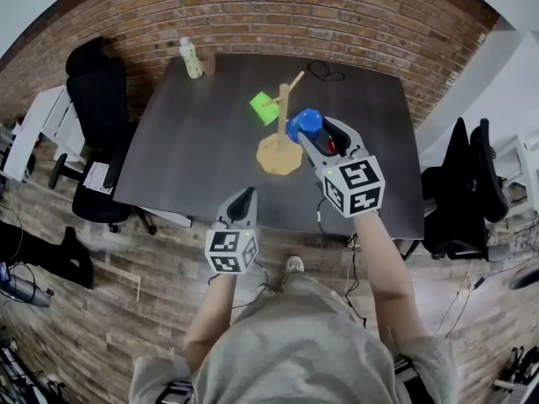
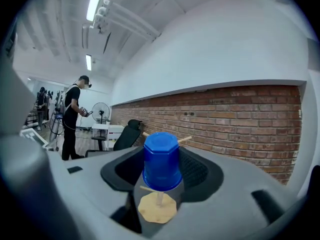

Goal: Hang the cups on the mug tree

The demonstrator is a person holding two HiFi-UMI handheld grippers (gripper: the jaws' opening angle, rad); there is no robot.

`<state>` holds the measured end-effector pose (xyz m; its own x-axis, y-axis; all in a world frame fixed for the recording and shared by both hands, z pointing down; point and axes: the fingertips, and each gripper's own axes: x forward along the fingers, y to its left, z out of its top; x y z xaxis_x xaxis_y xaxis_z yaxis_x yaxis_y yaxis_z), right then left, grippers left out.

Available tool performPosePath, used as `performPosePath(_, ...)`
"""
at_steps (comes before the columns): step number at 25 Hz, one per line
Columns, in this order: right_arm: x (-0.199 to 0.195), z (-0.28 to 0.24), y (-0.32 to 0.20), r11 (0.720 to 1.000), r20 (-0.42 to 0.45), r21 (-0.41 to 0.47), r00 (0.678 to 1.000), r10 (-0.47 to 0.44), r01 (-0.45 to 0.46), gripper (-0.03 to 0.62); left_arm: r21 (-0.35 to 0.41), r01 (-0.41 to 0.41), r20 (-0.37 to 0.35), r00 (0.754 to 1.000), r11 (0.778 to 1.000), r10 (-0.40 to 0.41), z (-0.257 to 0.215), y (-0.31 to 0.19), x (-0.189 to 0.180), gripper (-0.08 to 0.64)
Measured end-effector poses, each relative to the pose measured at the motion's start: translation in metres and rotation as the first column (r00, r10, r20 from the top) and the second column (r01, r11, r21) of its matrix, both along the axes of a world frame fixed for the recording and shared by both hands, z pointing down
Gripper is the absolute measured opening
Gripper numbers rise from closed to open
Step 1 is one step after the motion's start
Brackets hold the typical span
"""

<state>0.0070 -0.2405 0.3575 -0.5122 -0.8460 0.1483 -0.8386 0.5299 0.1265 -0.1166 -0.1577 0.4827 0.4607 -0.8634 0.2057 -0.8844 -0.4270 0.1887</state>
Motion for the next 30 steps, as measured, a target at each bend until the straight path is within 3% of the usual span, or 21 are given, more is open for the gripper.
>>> performPosePath(14,0.025,-0.046,-0.061,0.998,0.011,0.058,1.0,-0.001,0.0,0.216,0.022,0.004,0.011,1.0,1.0,-0.004,-0.006,-0.04,0.018,0.017)
performPosePath(30,0.029,-0.05,-0.121,0.998,0.033,0.05,0.999,-0.026,0.024,0.218,0.026,0.046,0.021,0.999,0.999,-0.046,-0.003,-0.071,0.024,0.017)
